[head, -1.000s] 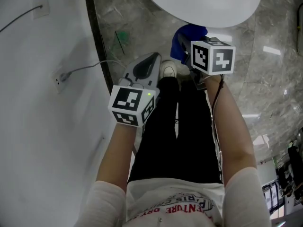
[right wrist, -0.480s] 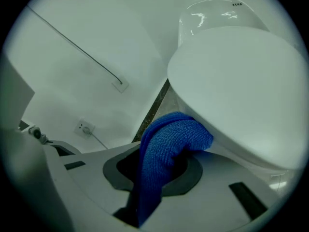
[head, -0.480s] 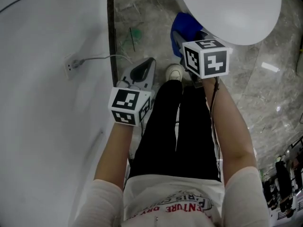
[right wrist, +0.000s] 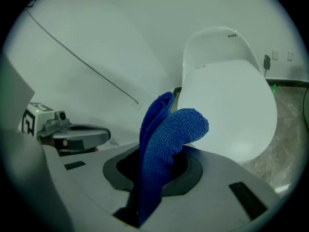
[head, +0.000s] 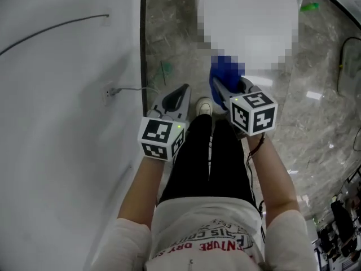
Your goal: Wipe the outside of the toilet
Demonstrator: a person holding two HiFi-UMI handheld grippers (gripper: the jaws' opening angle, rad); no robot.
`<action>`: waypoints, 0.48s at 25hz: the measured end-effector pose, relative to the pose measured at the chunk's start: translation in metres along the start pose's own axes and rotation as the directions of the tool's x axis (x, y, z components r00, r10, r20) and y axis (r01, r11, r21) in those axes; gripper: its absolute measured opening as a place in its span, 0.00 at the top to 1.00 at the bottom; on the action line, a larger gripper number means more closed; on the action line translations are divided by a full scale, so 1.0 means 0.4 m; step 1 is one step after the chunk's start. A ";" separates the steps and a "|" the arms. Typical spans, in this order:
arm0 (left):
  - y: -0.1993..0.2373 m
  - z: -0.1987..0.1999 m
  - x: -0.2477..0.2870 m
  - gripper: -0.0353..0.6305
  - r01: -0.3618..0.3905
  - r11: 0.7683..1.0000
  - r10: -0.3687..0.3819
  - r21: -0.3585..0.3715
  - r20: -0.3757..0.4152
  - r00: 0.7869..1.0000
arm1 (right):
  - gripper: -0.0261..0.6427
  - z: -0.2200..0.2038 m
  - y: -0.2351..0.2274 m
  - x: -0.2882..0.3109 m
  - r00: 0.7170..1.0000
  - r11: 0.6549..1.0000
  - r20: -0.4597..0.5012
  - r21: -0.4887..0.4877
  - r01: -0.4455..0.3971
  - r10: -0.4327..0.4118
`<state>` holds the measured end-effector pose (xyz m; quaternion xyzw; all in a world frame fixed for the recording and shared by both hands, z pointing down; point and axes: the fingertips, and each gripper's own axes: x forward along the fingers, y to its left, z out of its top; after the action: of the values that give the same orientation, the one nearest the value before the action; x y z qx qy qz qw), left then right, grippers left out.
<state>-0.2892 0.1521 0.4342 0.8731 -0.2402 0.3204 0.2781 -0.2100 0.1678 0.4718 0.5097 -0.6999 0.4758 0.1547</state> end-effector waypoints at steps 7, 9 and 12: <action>-0.166 0.349 -0.155 0.94 0.043 0.992 -0.065 0.119 0.184 0.981 | 0.85 0.173 0.070 -0.361 0.990 0.995 0.137 -0.088 0.051 -0.039; -0.211 0.420 -0.211 0.94 0.050 0.990 -0.080 0.135 0.224 0.971 | 0.85 0.218 0.094 -0.456 0.981 0.991 0.177 -0.094 0.098 -0.080; -0.289 0.490 -0.294 0.94 0.065 0.983 -0.108 0.169 0.260 0.960 | 0.85 0.274 0.140 -0.589 0.961 0.982 0.242 -0.100 0.163 -0.135</action>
<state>-0.2163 0.1396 0.1890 0.9375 -0.2107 0.2049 0.1862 -0.1270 0.2125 0.2234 0.6032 -0.6999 0.3572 0.1366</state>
